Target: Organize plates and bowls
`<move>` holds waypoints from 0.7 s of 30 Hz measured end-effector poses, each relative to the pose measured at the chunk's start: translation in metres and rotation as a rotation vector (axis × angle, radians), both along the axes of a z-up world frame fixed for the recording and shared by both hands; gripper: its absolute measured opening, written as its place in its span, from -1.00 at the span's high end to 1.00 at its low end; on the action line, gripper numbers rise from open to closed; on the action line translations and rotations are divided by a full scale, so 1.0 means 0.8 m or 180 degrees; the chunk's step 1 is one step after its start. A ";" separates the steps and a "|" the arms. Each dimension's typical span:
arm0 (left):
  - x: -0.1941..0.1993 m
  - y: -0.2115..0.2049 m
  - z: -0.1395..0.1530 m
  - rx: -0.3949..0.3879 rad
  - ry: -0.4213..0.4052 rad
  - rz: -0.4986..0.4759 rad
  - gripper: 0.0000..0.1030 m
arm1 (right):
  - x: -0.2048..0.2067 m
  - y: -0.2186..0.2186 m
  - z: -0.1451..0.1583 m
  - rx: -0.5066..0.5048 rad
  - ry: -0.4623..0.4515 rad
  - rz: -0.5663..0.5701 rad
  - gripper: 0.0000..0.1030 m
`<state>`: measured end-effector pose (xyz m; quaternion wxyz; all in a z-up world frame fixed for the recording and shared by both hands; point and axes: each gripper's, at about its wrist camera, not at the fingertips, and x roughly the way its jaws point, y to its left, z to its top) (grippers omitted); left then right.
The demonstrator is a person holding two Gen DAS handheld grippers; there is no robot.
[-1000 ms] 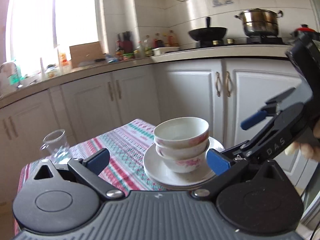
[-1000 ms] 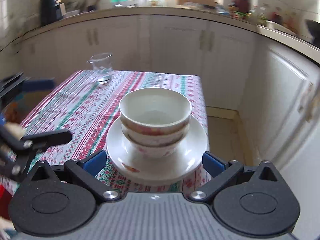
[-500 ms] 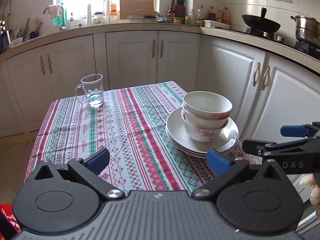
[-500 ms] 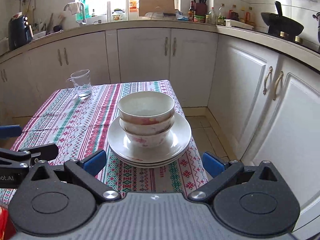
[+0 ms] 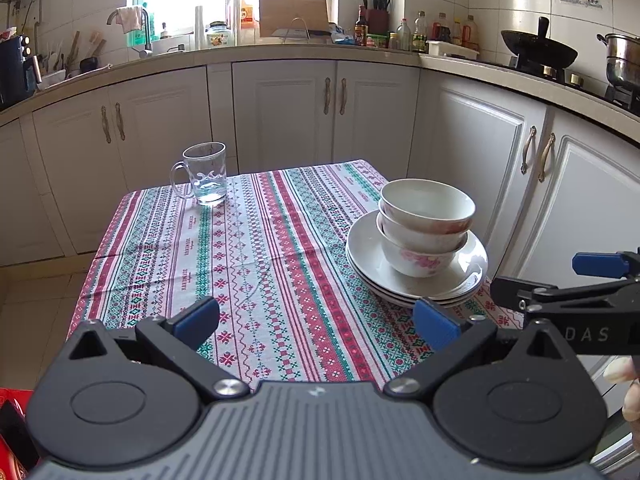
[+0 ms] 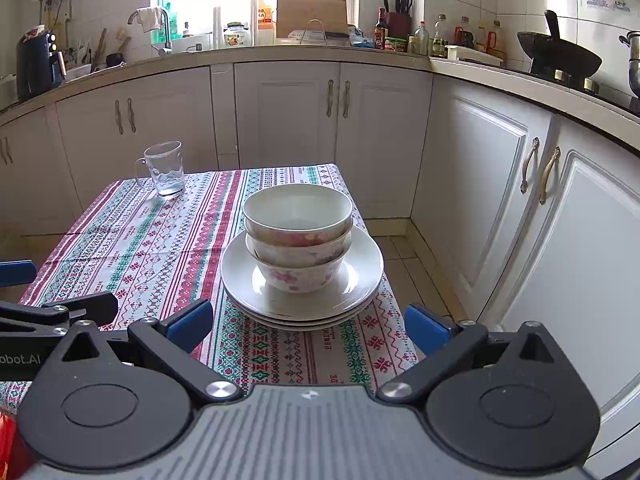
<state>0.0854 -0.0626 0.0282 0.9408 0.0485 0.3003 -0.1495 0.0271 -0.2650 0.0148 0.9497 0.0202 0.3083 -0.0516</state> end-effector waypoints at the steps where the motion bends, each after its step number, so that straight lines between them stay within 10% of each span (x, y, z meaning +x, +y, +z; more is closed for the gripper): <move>1: 0.000 0.000 0.000 0.0004 0.0001 0.0004 -0.99 | 0.000 0.000 0.000 -0.0004 -0.0002 0.0000 -1.00; 21: -0.004 0.003 0.004 -0.0007 -0.0014 0.0071 -0.99 | -0.005 0.006 0.004 -0.0052 -0.0017 -0.0013 -1.00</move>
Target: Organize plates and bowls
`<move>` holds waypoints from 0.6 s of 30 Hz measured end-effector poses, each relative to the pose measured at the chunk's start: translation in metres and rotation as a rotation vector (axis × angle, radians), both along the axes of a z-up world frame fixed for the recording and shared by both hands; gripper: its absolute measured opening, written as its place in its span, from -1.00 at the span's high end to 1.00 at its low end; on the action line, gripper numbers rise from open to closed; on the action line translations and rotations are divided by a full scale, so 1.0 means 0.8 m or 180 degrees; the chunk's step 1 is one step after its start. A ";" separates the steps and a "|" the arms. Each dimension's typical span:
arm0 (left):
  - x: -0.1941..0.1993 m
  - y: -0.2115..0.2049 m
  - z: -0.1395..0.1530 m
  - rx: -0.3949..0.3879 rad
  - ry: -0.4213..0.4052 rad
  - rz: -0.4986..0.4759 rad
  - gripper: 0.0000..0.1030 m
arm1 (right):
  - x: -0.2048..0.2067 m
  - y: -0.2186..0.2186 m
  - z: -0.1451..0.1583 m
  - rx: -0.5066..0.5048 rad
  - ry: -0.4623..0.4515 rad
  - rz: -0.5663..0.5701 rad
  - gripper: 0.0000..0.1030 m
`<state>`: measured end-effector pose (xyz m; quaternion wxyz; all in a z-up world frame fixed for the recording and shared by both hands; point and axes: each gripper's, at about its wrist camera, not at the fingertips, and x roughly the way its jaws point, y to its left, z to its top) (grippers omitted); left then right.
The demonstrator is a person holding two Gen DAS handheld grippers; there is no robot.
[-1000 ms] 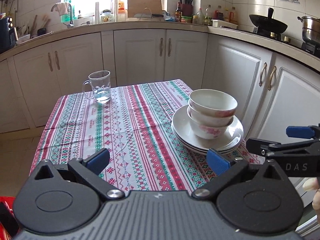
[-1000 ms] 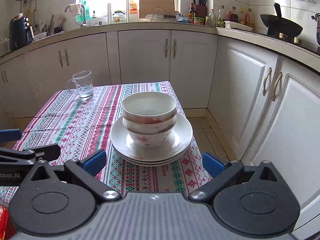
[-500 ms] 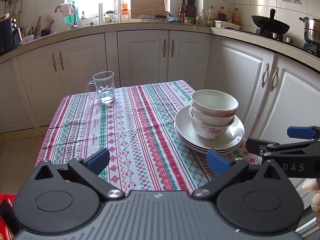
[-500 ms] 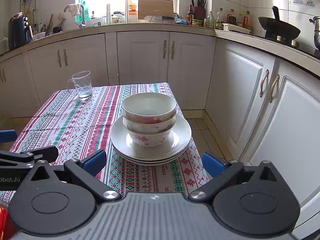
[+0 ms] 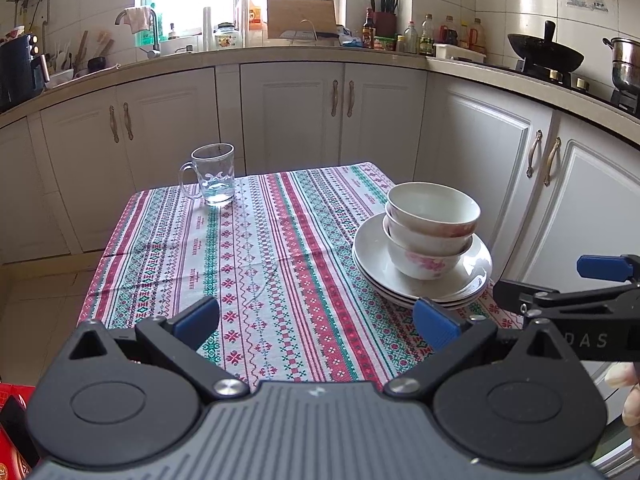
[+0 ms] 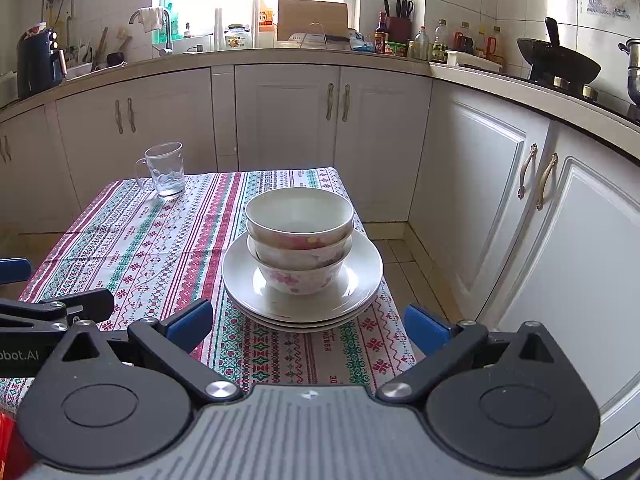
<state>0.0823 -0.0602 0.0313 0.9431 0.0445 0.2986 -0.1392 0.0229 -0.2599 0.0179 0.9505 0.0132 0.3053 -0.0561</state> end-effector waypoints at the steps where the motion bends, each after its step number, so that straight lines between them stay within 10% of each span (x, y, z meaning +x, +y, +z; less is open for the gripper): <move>1: 0.000 0.001 0.000 -0.0002 0.0001 0.0001 -0.99 | 0.000 0.000 0.000 -0.0001 -0.0001 0.0001 -1.00; 18: 0.001 0.001 0.001 -0.0036 0.0029 0.0041 -0.99 | -0.001 0.003 0.001 -0.0034 -0.0005 -0.0012 -1.00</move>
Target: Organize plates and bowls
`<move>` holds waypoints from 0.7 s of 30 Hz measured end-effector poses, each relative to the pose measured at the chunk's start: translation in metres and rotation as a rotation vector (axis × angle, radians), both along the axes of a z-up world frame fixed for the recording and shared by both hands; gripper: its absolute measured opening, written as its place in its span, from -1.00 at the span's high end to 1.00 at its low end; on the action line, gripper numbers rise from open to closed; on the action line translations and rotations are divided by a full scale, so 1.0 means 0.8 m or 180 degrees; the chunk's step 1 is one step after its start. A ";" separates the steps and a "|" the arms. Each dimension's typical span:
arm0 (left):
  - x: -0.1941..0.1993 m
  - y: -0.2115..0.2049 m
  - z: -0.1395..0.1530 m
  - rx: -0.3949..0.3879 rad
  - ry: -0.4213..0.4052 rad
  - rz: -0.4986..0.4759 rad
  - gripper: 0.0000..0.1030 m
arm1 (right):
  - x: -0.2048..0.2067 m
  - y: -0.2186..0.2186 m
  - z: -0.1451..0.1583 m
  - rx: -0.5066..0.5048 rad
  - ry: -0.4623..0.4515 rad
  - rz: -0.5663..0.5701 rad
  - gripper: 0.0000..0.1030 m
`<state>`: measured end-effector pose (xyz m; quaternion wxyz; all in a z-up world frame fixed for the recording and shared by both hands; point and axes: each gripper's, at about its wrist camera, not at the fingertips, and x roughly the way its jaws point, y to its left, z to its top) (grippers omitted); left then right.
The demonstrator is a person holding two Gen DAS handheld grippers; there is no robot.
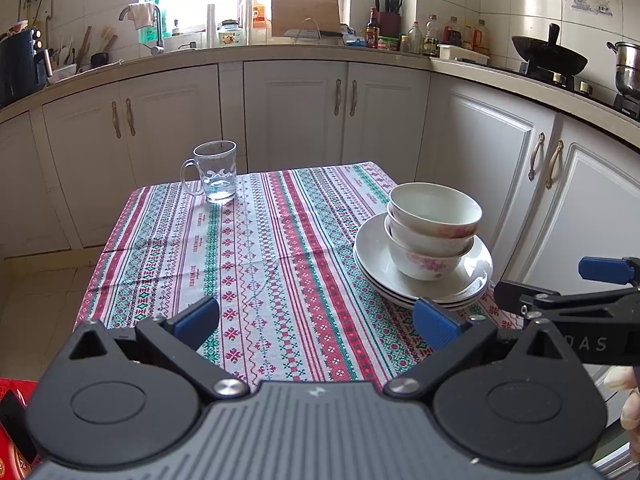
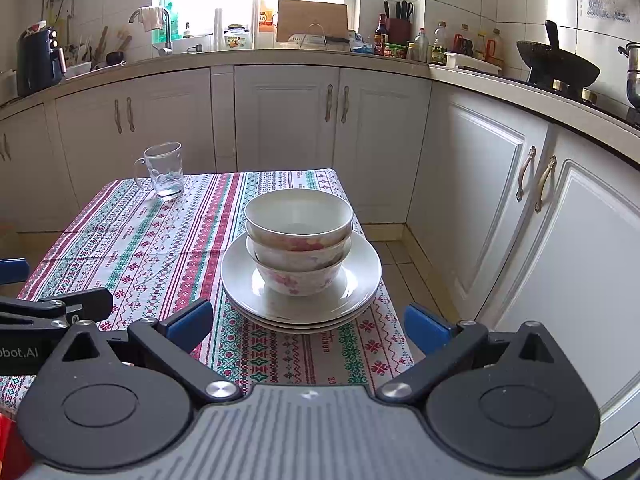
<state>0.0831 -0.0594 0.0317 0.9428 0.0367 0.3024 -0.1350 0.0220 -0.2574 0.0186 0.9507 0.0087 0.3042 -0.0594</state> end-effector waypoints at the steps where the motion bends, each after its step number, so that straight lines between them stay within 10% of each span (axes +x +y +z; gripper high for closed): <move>1: 0.000 0.000 0.000 0.0000 0.0000 0.0002 -0.99 | 0.000 0.000 0.000 -0.0004 -0.0002 0.0001 -1.00; 21: 0.000 0.003 0.001 -0.0047 0.0016 0.0015 -0.99 | -0.001 0.004 0.003 -0.0033 -0.0008 -0.0004 -1.00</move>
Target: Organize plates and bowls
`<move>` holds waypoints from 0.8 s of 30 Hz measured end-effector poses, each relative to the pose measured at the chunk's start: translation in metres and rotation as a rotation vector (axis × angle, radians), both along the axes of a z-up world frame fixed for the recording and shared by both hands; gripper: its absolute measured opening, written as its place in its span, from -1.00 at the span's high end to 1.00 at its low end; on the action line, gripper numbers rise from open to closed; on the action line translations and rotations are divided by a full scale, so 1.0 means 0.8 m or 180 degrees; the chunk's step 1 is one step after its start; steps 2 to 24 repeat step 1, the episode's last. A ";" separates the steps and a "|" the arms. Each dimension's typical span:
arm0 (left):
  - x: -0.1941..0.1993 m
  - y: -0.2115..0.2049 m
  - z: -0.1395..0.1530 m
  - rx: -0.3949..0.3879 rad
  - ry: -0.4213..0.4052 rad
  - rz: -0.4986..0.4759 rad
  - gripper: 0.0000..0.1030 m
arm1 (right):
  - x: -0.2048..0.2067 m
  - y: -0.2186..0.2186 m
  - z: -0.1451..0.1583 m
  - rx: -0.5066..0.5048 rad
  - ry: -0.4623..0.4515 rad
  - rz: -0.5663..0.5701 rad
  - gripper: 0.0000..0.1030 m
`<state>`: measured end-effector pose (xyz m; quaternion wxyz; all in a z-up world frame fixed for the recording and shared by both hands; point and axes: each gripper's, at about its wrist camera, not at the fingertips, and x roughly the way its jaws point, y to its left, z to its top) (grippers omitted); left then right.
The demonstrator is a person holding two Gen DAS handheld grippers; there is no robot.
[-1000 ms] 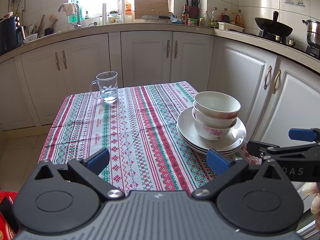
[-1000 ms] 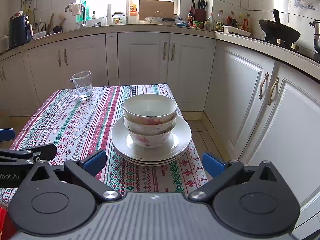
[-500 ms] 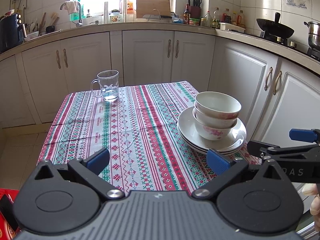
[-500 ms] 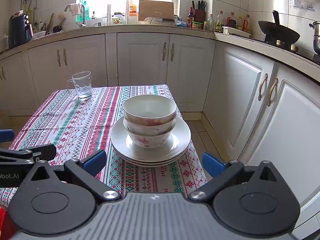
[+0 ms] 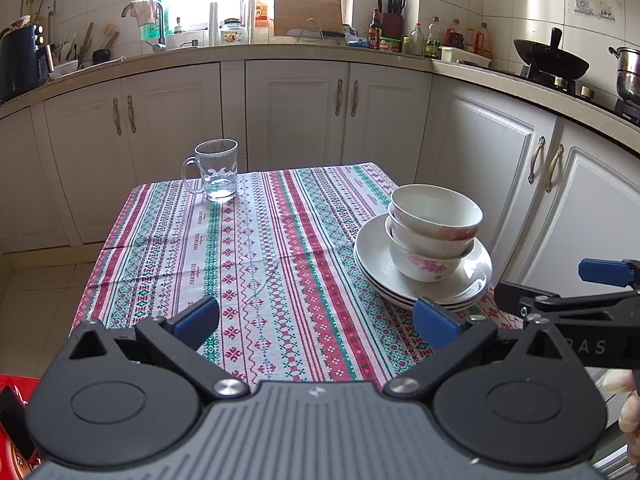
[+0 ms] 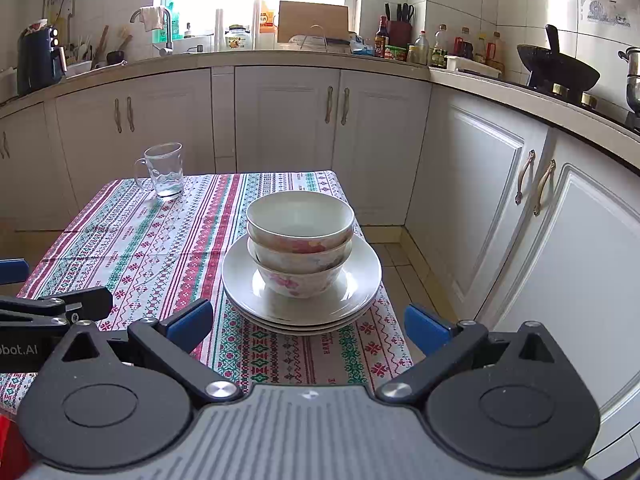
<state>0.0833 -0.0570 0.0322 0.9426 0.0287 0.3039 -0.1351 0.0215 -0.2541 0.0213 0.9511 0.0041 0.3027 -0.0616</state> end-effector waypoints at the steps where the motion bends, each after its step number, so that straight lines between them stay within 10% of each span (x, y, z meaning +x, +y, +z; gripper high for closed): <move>1: 0.000 0.000 0.000 0.0001 -0.0001 0.0001 -0.99 | 0.000 0.000 0.000 -0.0001 0.0000 0.0000 -1.00; 24: 0.000 0.000 0.000 0.0001 -0.0001 0.0001 -0.99 | 0.000 0.000 0.000 -0.0001 0.0000 0.0000 -1.00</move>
